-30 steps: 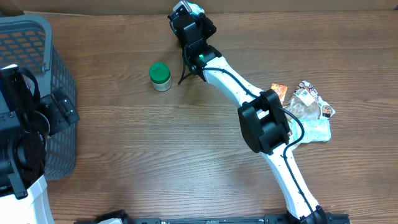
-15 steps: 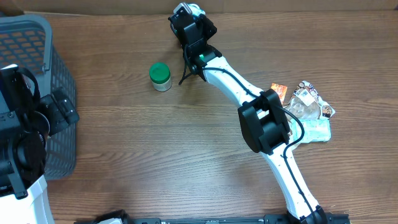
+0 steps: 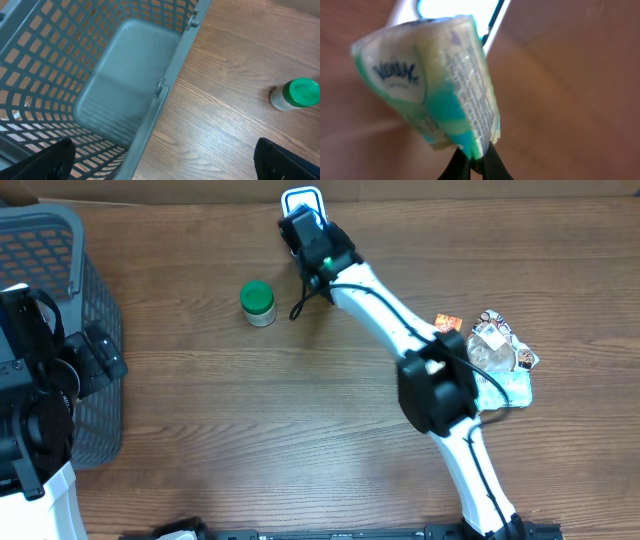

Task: Scan the item barcode
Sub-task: 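Carry the small green packet right and drop it on the pile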

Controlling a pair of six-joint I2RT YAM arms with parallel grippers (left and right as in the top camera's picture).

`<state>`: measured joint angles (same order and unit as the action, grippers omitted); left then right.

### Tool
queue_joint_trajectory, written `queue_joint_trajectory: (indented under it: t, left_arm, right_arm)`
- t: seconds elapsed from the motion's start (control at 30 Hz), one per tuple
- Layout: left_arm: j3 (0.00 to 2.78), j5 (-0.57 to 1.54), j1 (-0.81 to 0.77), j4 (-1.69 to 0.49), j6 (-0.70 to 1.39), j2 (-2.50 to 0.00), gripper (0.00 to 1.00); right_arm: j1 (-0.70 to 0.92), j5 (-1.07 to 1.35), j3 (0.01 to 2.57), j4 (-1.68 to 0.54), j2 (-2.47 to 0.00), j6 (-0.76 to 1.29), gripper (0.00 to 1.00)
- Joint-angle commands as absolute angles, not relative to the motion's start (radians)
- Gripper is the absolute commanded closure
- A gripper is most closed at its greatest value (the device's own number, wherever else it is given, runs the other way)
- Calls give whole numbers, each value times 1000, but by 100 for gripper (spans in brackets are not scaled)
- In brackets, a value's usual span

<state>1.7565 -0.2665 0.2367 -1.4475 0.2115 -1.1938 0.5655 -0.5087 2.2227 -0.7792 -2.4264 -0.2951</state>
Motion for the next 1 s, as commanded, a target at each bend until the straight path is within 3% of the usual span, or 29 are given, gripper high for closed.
queue_joint_trajectory:
  t: [0.0, 0.1, 0.33, 0.73, 0.77, 0.83, 0.9, 0.97]
  left_arm:
    - [1776, -276, 242, -1447, 233, -1191, 0]
    - [1776, -276, 242, -1447, 233, -1191, 0]
    - [1776, -276, 242, -1448, 233, -1191, 0]
    - [1776, -276, 242, -1448, 233, -1191, 0]
    - [1775, -276, 242, -1448, 233, -1191, 0]
    - [1776, -276, 242, -1448, 233, -1191, 0]
    - [1776, -276, 242, -1447, 232, -1191, 0]
    - [1775, -276, 242, -1447, 233, -1191, 0]
  right_arm:
    - [559, -185, 2244, -947, -2167, 67, 96]
    - [535, -110, 2244, -1172, -2082, 224, 96]
    - [403, -111, 2224, -1679, -2046, 377, 96]
    - [113, -72, 1843, -1576, -2049, 471, 96]
    - [100, -72, 1802, -1547, -2049, 471, 87]
    - [92, -72, 1766, -1511, -2049, 466, 48]
    - [89, -73, 1748, -1490, -2050, 420, 29]
    - [89, -72, 1748, -1488, -2050, 392, 23]
